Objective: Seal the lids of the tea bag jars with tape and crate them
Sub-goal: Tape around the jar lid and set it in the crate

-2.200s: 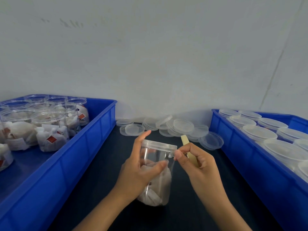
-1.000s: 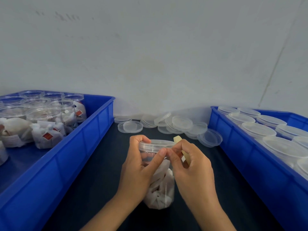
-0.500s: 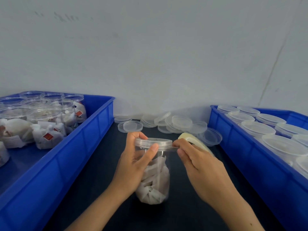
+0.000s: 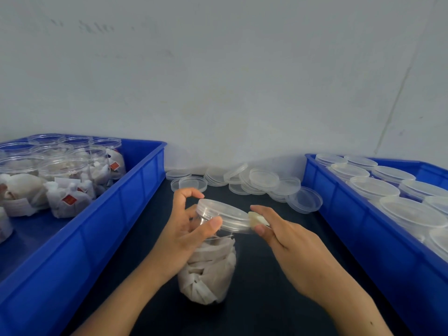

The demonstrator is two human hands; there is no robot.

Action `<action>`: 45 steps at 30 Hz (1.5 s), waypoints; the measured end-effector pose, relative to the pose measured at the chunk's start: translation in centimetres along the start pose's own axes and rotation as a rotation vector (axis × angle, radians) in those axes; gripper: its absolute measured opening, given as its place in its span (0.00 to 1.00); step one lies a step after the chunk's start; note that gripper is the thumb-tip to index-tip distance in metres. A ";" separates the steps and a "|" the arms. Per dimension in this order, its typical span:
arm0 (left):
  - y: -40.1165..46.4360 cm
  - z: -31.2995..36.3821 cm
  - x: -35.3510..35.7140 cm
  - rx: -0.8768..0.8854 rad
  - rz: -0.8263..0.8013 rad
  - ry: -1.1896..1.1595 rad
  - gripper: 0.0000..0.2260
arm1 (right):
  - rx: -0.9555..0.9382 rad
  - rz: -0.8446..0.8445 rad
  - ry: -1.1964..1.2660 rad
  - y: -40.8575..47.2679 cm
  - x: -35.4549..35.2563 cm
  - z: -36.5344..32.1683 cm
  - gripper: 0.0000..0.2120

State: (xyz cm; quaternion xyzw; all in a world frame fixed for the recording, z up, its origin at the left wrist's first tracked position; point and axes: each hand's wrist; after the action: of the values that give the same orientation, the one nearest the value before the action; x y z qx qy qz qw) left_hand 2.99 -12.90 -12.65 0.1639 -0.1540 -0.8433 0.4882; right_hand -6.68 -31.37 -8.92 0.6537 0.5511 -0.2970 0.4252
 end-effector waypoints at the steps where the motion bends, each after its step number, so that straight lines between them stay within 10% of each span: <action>1: 0.0 0.0 0.0 -0.012 0.005 -0.015 0.27 | -0.009 0.006 -0.007 0.0 0.1 0.0 0.21; 13: -0.7 0.6 1.7 -0.109 0.109 0.220 0.22 | 0.039 0.123 -0.041 0.5 2.1 0.0 0.24; 18: -1.2 1.0 3.5 -0.149 0.288 0.477 0.47 | 0.019 0.184 0.011 0.1 2.8 -0.7 0.25; 22: -0.8 0.8 2.8 -0.196 0.397 0.461 0.36 | -0.042 0.149 -0.033 0.1 3.5 -1.5 0.27; 34: -0.1 0.3 1.0 -0.177 0.393 0.211 0.32 | 0.080 -0.090 0.715 0.6 2.5 0.1 0.27; 39: -0.1 0.7 0.2 -0.161 0.301 0.155 0.32 | -0.006 0.070 0.413 0.9 1.6 1.1 0.14; 45: 0.0 0.8 0.1 -0.181 0.151 0.041 0.33 | -0.016 0.097 0.201 0.9 0.6 1.8 0.22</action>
State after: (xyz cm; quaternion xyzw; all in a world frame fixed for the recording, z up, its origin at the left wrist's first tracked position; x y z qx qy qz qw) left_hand 2.56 -12.89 -11.92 0.1244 -0.0789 -0.8110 0.5661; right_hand -5.55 -32.67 -10.04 0.7026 0.5610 -0.2047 0.3870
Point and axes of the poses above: each hand's wrist, its own y-axis towards the middle knuckle, its own x-axis out of the palm, z = x × y, and after that the axes turned 5 degrees about y, right-handed
